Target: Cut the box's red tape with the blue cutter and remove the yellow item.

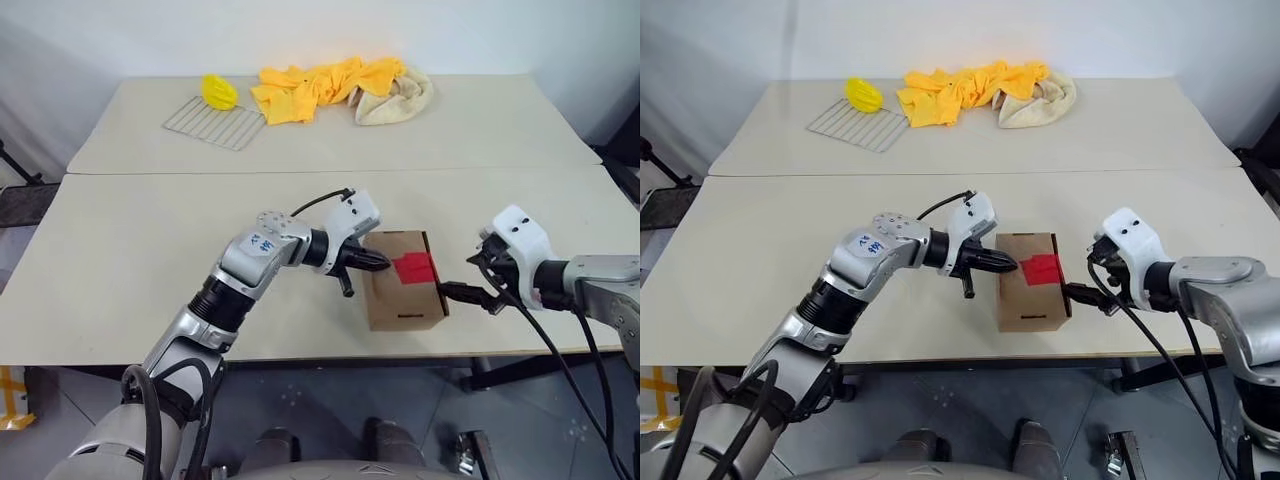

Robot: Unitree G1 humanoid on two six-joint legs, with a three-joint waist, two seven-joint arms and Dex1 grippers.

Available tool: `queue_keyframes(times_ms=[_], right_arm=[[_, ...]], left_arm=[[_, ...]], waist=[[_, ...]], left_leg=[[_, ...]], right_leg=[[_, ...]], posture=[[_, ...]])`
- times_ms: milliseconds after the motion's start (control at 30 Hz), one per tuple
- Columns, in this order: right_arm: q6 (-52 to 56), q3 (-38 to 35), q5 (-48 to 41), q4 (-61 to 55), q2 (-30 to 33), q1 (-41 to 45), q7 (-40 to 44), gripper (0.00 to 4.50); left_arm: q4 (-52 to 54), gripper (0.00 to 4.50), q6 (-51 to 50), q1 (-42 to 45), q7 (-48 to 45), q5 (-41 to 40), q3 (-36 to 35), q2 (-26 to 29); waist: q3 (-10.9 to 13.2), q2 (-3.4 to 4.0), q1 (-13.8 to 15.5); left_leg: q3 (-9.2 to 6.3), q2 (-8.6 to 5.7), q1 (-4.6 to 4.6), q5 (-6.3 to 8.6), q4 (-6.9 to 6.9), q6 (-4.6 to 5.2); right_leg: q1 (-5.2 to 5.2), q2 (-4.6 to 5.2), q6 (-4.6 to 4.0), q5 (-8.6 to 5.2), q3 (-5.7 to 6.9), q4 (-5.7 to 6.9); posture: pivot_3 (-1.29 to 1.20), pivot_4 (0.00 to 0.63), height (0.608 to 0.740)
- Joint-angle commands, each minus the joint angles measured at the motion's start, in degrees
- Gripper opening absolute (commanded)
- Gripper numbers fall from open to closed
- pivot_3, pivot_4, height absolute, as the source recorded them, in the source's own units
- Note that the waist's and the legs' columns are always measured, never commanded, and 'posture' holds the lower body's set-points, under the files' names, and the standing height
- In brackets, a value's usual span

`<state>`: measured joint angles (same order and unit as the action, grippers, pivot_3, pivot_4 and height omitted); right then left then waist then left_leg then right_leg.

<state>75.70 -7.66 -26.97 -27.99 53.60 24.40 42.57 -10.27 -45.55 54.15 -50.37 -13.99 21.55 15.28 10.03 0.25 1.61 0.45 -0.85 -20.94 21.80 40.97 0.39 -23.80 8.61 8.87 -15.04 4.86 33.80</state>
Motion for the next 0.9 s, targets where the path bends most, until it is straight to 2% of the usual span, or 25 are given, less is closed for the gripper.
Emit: queue_keyframes(times_ms=[33, 267, 600, 767, 900], right_arm=[[-1.01, -1.07, -0.8, -1.26, 1.63, -1.15, -0.13, 4.47], [-7.3, 2.43, 3.29, 4.05, 6.67, -6.51, -0.37, 4.47], [-15.7, 2.01, 5.86, 12.71, 8.6, -12.74, 1.03, 4.47], [-17.37, -1.43, 5.57, 14.21, 10.94, -13.15, 2.39, 4.47], [-13.84, -7.11, 1.17, 14.52, 10.04, -8.07, 3.04, 4.47]], left_arm=[[-0.92, 0.0, 1.41, 0.05, -0.69, 1.52, 0.86, 0.21], [-2.19, 0.0, 2.63, -0.83, -1.59, 2.5, 1.71, 0.03], [-2.11, 0.0, 2.52, -1.12, -1.54, 2.82, 1.79, -0.19], [-2.16, 0.0, 2.5, -1.23, -1.16, 3.1, 1.52, -0.34], [-2.27, 0.0, 2.63, -1.27, -0.92, 3.2, 1.29, -0.42]], waist=[[0.0, 0.0, -0.02], [-0.01, -0.01, 0.28], [-0.01, -0.01, 0.23], [-0.01, -0.01, 0.28], [-0.01, -0.01, -0.03]], left_leg=[[0.0, 0.0, 0.0, 0.0, 0.0, 0.0], [-0.01, -0.01, 0.03, 0.03, 0.02, 0.05], [0.05, 0.0, 0.17, 0.03, 0.04, 0.09], [0.05, -0.01, 0.21, 0.04, 0.05, 0.1], [0.07, 0.0, 0.23, 0.04, 0.04, 0.1]], right_leg=[[0.0, 0.0, 0.0, 0.0, 0.0, 0.0], [0.07, 0.01, 0.0, 0.0, 0.01, -0.02], [0.14, 0.01, 0.0, 0.0, -0.04, 0.02], [0.21, 0.02, 0.0, 0.0, -0.04, 0.0], [0.21, 0.02, 0.0, 0.0, -0.07, 0.02]], posture=[[0.0, 0.15, 0.74], [0.0, 0.15, 0.74], [0.0, 0.15, 0.74], [0.0, 0.15, 0.74], [0.0, 0.15, 0.74]])
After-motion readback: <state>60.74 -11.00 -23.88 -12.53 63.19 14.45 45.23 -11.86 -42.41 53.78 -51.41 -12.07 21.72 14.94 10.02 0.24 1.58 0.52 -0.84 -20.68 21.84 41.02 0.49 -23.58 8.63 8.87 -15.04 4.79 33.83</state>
